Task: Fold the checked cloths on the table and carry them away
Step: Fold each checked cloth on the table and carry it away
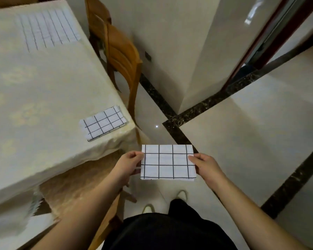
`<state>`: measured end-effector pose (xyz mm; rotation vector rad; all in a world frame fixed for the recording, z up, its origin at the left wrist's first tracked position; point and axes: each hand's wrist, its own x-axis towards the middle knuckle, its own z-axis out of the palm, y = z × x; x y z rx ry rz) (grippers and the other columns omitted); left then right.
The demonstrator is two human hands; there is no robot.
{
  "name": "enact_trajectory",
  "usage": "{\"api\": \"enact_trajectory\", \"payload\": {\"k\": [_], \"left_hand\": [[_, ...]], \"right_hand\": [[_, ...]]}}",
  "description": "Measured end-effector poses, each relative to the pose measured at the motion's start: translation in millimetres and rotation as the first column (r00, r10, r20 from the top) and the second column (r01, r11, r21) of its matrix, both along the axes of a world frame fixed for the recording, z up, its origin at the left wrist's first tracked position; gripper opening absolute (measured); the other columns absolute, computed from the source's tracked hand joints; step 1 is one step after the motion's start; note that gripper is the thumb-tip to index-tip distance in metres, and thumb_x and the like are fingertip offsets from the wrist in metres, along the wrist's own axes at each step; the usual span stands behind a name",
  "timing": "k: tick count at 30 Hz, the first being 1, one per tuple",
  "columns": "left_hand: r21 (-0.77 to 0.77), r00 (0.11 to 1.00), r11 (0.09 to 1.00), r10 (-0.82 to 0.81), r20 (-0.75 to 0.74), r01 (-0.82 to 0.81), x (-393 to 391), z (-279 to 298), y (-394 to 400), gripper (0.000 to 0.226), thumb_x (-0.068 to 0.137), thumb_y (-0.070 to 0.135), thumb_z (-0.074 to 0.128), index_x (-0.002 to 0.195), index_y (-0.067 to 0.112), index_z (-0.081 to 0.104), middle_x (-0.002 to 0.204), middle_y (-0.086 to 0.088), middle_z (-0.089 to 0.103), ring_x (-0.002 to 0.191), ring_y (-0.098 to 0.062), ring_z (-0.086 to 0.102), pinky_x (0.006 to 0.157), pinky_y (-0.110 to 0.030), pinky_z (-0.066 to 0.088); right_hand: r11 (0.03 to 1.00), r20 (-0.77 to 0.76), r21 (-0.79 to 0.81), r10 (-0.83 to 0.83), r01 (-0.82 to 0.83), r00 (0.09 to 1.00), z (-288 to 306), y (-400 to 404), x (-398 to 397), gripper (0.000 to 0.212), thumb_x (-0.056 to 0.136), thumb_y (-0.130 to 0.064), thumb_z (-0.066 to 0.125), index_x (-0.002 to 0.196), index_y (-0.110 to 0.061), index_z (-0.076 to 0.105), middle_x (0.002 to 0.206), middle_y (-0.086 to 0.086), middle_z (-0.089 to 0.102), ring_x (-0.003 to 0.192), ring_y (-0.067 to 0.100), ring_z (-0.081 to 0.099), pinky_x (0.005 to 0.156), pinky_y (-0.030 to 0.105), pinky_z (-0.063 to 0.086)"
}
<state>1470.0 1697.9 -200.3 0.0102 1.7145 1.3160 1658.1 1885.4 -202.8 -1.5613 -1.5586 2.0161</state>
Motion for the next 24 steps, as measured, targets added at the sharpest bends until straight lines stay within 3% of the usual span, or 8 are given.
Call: {"api": "enact_trajectory", "payload": {"k": [8,12,16,24], "left_hand": [[-0.082,0.973,0.971,0.218,-0.074,-0.224,-22,7,30,0.023,0.098,0.026,0.053,0.104,0.008,0.065,0.089,-0.006,0.068,0.075,-0.016,0.065,0.058,-0.024,0.052],[-0.12,0.944,0.938,0.311,-0.114,-0.324,-29,13,49,0.02,0.097,0.029,0.055,0.102,0.013,0.067,0.099,-0.009,0.07,0.09,-0.023,0.068,0.078,-0.037,0.058],[-0.123,0.908,0.904,0.391,-0.15,-0.41,-34,13,54,0.02,0.095,0.028,0.058,0.098,0.01,0.067,0.099,-0.015,0.07,0.09,-0.031,0.066,0.089,-0.052,0.054],[-0.126,0.827,0.819,0.542,-0.147,-0.559,-46,2,50,0.016,0.094,0.028,0.059,0.089,0.017,0.069,0.09,-0.008,0.07,0.089,-0.029,0.065,0.083,-0.044,0.053]], "right_hand": [[0.963,0.001,-0.01,0.271,-0.27,0.963,-6,62,-77,0.008,0.093,-0.018,0.063,0.095,-0.012,0.067,0.091,0.007,0.073,0.084,0.021,0.07,0.069,0.031,0.054],[0.921,-0.014,-0.017,0.39,-0.39,0.921,-6,93,-106,0.01,0.093,-0.02,0.063,0.098,-0.013,0.068,0.091,0.006,0.074,0.086,0.022,0.071,0.078,0.038,0.057],[0.872,-0.026,-0.016,0.488,-0.489,0.872,-3,113,-131,0.011,0.092,-0.021,0.063,0.099,-0.013,0.067,0.093,0.009,0.074,0.085,0.023,0.071,0.08,0.041,0.058],[0.758,0.001,-0.014,0.652,-0.652,0.758,-3,120,-182,0.015,0.093,-0.024,0.062,0.099,-0.011,0.066,0.091,0.006,0.073,0.085,0.021,0.071,0.074,0.035,0.058]]}}
